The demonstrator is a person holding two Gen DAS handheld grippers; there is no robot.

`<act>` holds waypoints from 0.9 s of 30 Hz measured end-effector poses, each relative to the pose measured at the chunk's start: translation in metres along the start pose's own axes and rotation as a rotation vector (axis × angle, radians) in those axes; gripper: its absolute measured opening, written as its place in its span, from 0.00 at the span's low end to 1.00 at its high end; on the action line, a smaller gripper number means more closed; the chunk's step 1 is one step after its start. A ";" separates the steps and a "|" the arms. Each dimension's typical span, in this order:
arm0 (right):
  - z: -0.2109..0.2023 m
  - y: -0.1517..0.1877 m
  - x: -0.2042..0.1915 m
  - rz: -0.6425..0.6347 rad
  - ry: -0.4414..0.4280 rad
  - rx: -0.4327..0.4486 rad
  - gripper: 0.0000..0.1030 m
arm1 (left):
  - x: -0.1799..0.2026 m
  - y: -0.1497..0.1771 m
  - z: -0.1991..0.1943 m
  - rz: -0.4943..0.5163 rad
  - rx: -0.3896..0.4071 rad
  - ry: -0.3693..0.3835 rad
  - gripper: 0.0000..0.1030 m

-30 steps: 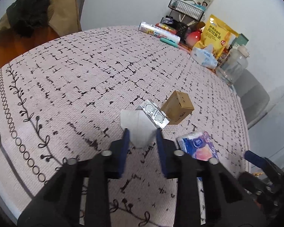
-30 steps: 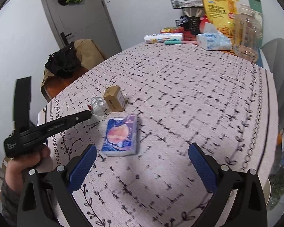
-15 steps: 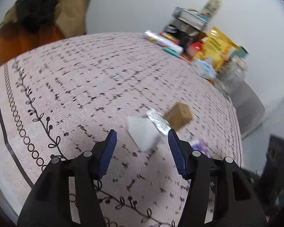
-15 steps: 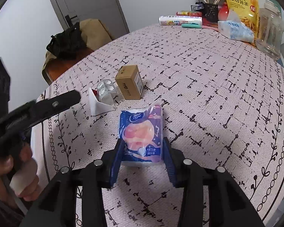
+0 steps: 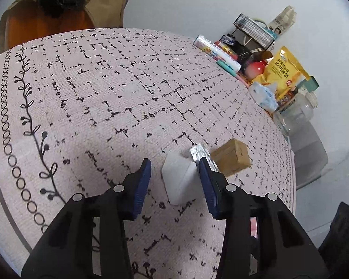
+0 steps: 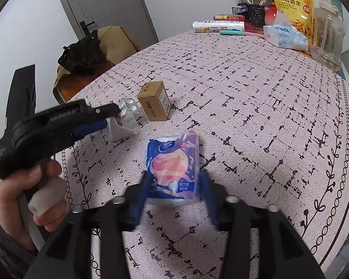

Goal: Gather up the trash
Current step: 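Close the left gripper on the white paper while the right gripper grasps the tissue pack, then carry the white paper with the left gripper while the right gripper carries the tissue pack to the bin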

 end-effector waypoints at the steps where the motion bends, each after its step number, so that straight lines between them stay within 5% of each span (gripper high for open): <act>1: 0.000 0.000 0.000 0.000 0.002 0.004 0.57 | 0.002 0.003 -0.002 0.004 -0.002 0.010 0.41; 7: 0.006 -0.002 -0.008 -0.010 -0.009 -0.001 0.59 | 0.003 0.020 -0.010 0.022 -0.020 0.048 0.34; 10: 0.009 -0.003 -0.011 -0.026 -0.004 0.003 0.61 | -0.003 0.023 -0.012 0.026 -0.028 0.014 0.08; 14: 0.013 -0.007 -0.014 -0.051 0.007 0.006 0.60 | -0.017 0.020 -0.016 -0.019 -0.014 0.013 0.06; 17: 0.016 -0.009 -0.014 -0.093 0.056 0.007 0.43 | -0.018 0.019 -0.020 -0.012 -0.013 0.017 0.05; 20: 0.012 -0.010 -0.015 -0.073 0.007 0.007 0.30 | -0.011 0.016 -0.031 0.006 0.017 0.025 0.05; 27: -0.014 -0.010 -0.010 -0.054 -0.014 0.055 0.25 | 0.020 0.014 -0.048 0.059 0.053 0.045 0.05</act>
Point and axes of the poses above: each gripper's, at about its wrist camera, not at the fingertips, and z roughly the way its jaws point, x to its right, y to its underside, the point moved 10 cm from there along z, roughly the way its jaws point, and after that the axes turned 5 degrees about -x, right-handed, at the moved point
